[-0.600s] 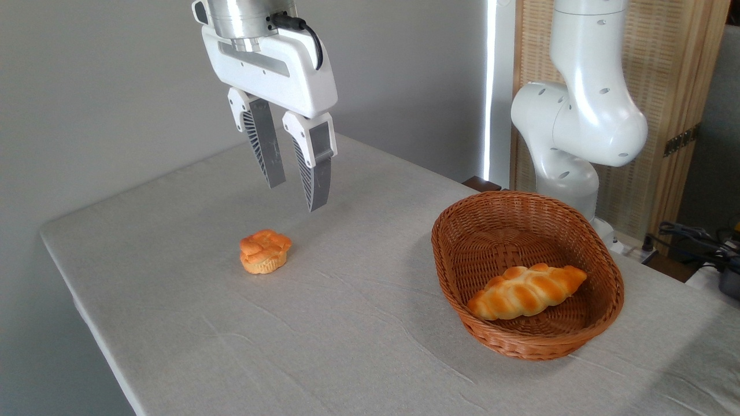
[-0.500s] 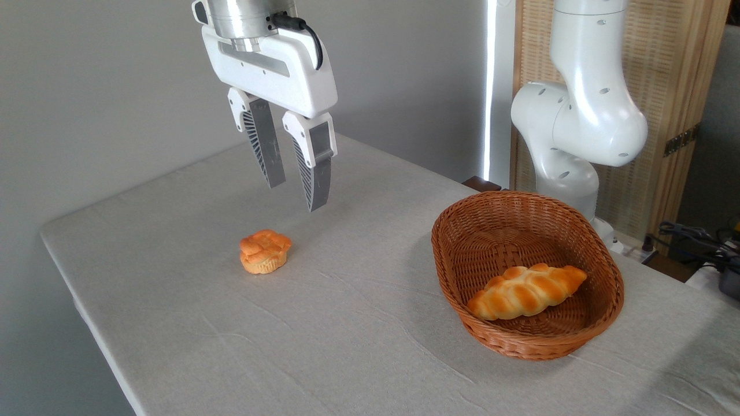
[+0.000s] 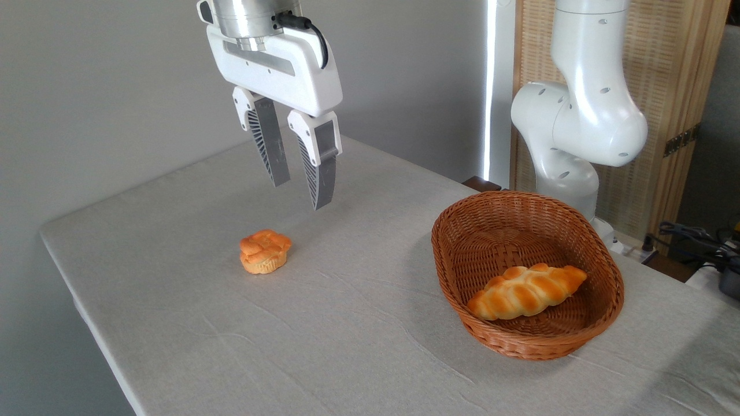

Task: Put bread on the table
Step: 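Move the open gripper over the wicker basket toward the braided roll, then lower the gripper into the basket and close it on the braided roll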

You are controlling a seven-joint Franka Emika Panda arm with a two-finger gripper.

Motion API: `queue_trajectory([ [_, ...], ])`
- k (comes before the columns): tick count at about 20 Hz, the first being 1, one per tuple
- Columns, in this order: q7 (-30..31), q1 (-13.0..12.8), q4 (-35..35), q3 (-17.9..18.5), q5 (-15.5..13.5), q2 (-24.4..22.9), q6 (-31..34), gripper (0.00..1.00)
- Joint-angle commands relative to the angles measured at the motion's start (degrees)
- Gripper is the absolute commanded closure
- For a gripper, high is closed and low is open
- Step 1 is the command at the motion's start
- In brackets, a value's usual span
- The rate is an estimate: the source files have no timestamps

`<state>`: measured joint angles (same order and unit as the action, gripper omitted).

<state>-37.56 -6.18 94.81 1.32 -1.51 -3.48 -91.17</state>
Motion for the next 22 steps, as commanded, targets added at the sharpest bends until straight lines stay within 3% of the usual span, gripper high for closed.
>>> queue_trajectory([
  [1, -2.41, -0.23, 10.27, 0.35, 0.45, -8.10, -0.32, 0.00],
  [7, -22.52, 0.20, 30.05, 3.16, 0.89, -22.78, -1.64, 0.00],
  [10, -28.00, 0.56, 37.44, 7.46, 3.35, -27.36, -1.55, 0.00],
  [12, -28.18, 0.64, 40.70, 8.52, 7.37, -28.16, -1.73, 0.00],
  [14, -28.44, 0.64, 43.78, 10.36, 13.35, -28.34, -2.87, 0.00],
  [15, -29.40, 0.64, 45.10, 11.41, 14.59, -28.34, -3.74, 0.00],
  [20, -36.43, 0.38, 46.07, 19.14, 14.96, -28.25, -6.64, 0.00],
  [22, -37.49, 0.38, 47.13, 19.59, 16.00, -28.16, -9.37, 0.00],
])
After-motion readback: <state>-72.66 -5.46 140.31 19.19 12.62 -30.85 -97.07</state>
